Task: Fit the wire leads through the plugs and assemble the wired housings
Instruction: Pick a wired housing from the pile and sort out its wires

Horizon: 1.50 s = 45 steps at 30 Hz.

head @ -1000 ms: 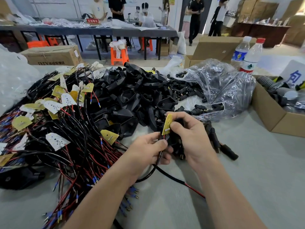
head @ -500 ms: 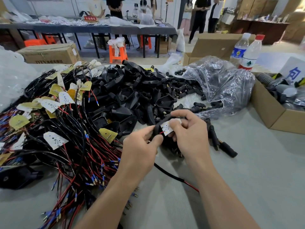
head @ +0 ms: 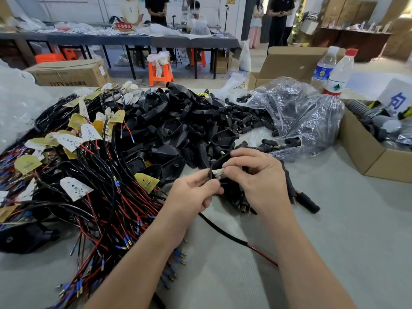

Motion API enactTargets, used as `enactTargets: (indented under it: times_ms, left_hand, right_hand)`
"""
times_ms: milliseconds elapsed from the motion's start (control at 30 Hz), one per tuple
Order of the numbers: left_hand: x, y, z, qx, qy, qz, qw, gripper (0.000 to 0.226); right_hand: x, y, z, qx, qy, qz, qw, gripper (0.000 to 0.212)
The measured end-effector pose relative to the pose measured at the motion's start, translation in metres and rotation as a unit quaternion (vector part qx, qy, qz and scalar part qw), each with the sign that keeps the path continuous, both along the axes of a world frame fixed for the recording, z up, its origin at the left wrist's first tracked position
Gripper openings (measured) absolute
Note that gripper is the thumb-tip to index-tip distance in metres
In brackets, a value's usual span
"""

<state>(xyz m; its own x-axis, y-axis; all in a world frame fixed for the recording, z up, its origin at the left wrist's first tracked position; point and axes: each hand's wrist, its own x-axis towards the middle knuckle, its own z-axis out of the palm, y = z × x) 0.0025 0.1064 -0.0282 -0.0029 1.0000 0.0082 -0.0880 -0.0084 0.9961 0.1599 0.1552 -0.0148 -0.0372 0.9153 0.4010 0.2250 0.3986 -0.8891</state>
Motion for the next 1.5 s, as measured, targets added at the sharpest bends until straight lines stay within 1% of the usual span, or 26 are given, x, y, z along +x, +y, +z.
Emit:
enactTargets:
  times_ms: [67, 133, 200, 233, 300, 367, 400, 467, 500, 567, 633, 733, 833, 900, 967, 1033, 1133, 1167, 1200, 1233, 1333, 1433, 1467, 1500]
  left_hand:
    - [0.001, 0.000, -0.002, 0.031, 0.026, 0.025, 0.999, 0.042]
    - [0.003, 0.000, -0.007, 0.057, 0.094, 0.049, 0.993, 0.052]
    - [0.004, 0.000, -0.012, 0.073, 0.162, 0.047, 0.983, 0.045]
    - [0.004, 0.000, -0.014, 0.080, 0.175, 0.036, 0.981, 0.042]
    - [0.004, 0.001, -0.015, 0.091, 0.157, 0.019, 0.983, 0.042]
    - [0.003, 0.000, -0.012, 0.113, 0.126, 0.003, 0.986, 0.050]
    - [0.003, -0.001, -0.011, 0.121, 0.115, -0.002, 0.986, 0.054]
    - [0.003, -0.001, -0.010, 0.122, 0.101, 0.004, 0.987, 0.050]
    - [0.001, 0.000, -0.010, 0.119, 0.099, 0.010, 0.988, 0.046]
    - [0.001, 0.001, -0.010, 0.112, 0.098, 0.020, 0.989, 0.045]
    - [0.003, 0.000, -0.011, 0.103, 0.101, 0.031, 0.989, 0.038]
    - [0.005, 0.000, -0.015, 0.074, 0.119, 0.050, 0.989, 0.022]
    - [0.001, 0.002, -0.015, 0.023, 0.103, 0.039, 0.994, 0.024]
    - [0.002, 0.002, -0.013, 0.010, 0.085, 0.038, 0.996, 0.025]
    - [0.005, 0.002, -0.012, 0.010, 0.099, 0.062, 0.993, 0.026]
    - [0.006, 0.000, -0.013, 0.026, 0.151, 0.108, 0.982, 0.027]
    - [0.007, -0.004, -0.014, 0.104, 0.269, 0.163, 0.944, 0.029]
    - [0.008, -0.005, -0.013, 0.124, 0.291, 0.172, 0.933, 0.029]
    - [0.008, -0.005, -0.013, 0.131, 0.295, 0.173, 0.931, 0.028]
    - [0.007, -0.005, -0.012, 0.123, 0.283, 0.168, 0.936, 0.025]
    - [0.003, -0.003, -0.008, 0.063, 0.209, 0.136, 0.966, 0.010]
    - [0.000, -0.002, -0.006, 0.022, 0.177, 0.102, 0.979, 0.010]
    - [-0.001, -0.003, -0.005, 0.017, 0.180, 0.094, 0.979, 0.012]
    - [-0.002, -0.004, -0.004, 0.021, 0.202, 0.093, 0.975, 0.016]
  right_hand:
    - [0.004, 0.001, 0.001, -0.019, -0.041, 0.008, 0.999, 0.026]
    - [0.006, 0.000, 0.001, -0.033, -0.078, 0.015, 0.996, 0.022]
    - [0.007, -0.001, 0.002, -0.020, -0.095, 0.007, 0.995, 0.021]
    - [0.006, -0.003, 0.002, -0.007, -0.096, -0.007, 0.995, 0.022]
    - [0.001, -0.006, 0.001, 0.011, -0.066, -0.051, 0.996, 0.023]
    - [-0.004, -0.010, 0.000, 0.004, -0.002, -0.088, 0.996, 0.030]
    - [-0.005, -0.011, 0.000, -0.008, 0.024, -0.090, 0.996, 0.037]
    - [-0.005, -0.012, 0.000, -0.045, 0.050, -0.060, 0.996, 0.050]
    - [-0.004, -0.011, 0.001, -0.061, 0.055, -0.035, 0.996, 0.049]
    - [-0.005, -0.009, 0.001, -0.088, 0.074, 0.010, 0.993, 0.035]
    - [-0.006, -0.009, 0.001, -0.119, 0.110, 0.015, 0.987, 0.028]
    - [-0.005, -0.009, 0.000, -0.140, 0.123, 0.008, 0.982, 0.025]
    - [-0.005, -0.010, 0.000, -0.135, 0.099, 0.017, 0.986, 0.022]
    - [-0.006, -0.010, -0.001, -0.126, 0.053, 0.017, 0.990, 0.019]
    - [-0.008, -0.010, -0.003, -0.114, 0.016, 0.027, 0.993, 0.015]
    - [-0.009, -0.011, -0.003, -0.109, -0.001, 0.038, 0.993, 0.014]
    - [-0.010, -0.013, -0.005, -0.101, -0.034, 0.043, 0.993, 0.013]
    - [-0.010, -0.013, -0.007, -0.096, -0.050, 0.036, 0.993, 0.012]
    - [-0.010, -0.013, -0.007, -0.090, -0.061, 0.027, 0.994, 0.011]
    - [-0.009, -0.013, -0.008, -0.086, -0.062, 0.019, 0.994, 0.010]
    - [-0.007, -0.012, -0.010, -0.078, -0.049, -0.024, 0.995, 0.006]
    - [-0.002, -0.007, -0.008, -0.079, 0.003, -0.102, 0.992, 0.011]
    - [0.001, -0.005, -0.007, -0.088, 0.026, -0.133, 0.987, 0.011]
    - [0.004, -0.004, -0.006, -0.097, 0.046, -0.166, 0.980, 0.011]
